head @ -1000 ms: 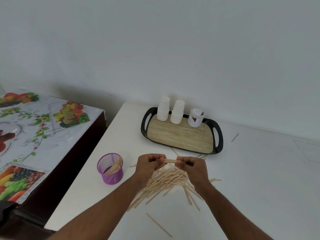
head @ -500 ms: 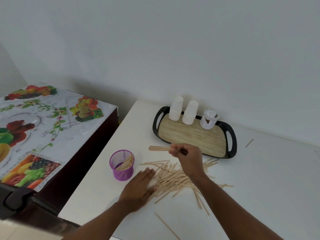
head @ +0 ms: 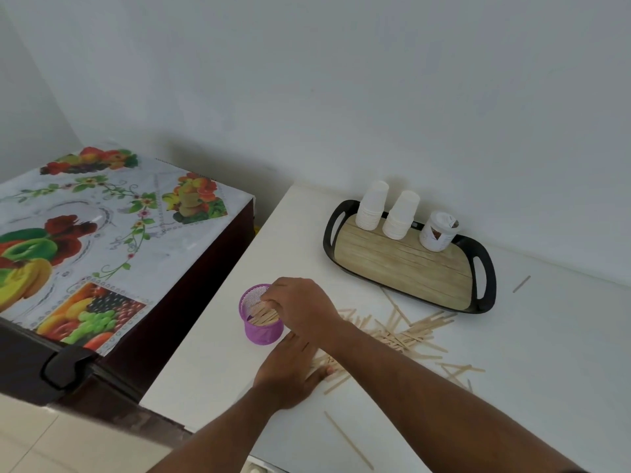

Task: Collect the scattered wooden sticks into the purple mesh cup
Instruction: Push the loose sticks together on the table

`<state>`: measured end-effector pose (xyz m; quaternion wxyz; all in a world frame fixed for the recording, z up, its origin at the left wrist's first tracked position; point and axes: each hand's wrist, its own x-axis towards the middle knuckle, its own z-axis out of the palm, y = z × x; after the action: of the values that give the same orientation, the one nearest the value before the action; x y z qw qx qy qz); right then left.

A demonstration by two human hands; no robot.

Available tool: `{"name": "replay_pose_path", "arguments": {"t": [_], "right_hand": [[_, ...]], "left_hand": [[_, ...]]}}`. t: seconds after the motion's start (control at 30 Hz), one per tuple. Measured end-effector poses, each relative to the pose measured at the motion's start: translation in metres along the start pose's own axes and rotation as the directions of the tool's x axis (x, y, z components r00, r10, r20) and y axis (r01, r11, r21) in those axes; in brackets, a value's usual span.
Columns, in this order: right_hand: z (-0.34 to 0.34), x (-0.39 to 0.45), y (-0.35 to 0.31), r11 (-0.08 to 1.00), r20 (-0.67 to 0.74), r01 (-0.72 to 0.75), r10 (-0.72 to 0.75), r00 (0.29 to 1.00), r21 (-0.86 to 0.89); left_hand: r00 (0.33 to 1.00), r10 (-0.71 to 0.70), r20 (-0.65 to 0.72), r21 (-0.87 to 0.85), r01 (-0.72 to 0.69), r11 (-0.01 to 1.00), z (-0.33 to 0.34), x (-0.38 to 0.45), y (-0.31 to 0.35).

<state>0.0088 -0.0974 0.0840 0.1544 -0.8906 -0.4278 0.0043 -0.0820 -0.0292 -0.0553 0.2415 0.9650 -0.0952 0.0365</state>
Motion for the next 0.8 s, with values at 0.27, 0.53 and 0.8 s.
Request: {"name": "replay_pose_path", "arguments": {"t": [0.27,0.53,0.8], "right_hand": [[0.004,-0.016,0.018,0.977,-0.282,-0.166,0.198,0.939,0.133],[0.035,-0.059,0.100,0.909,0.007,-0.416,0.416,0.909,0.032],[0.061,-0.138,0.133,0.947,0.197,-0.320,0.319,0.927,-0.027]], "left_hand": [[0.996,0.070,0.051,0.019,-0.071,0.997,-0.001,0.005,-0.003],[0.988,0.129,0.081,0.016,-0.130,0.991,-0.003,0.007,-0.005],[0.994,0.093,0.051,0.129,-0.099,0.987,0.002,0.010,-0.005]]}}
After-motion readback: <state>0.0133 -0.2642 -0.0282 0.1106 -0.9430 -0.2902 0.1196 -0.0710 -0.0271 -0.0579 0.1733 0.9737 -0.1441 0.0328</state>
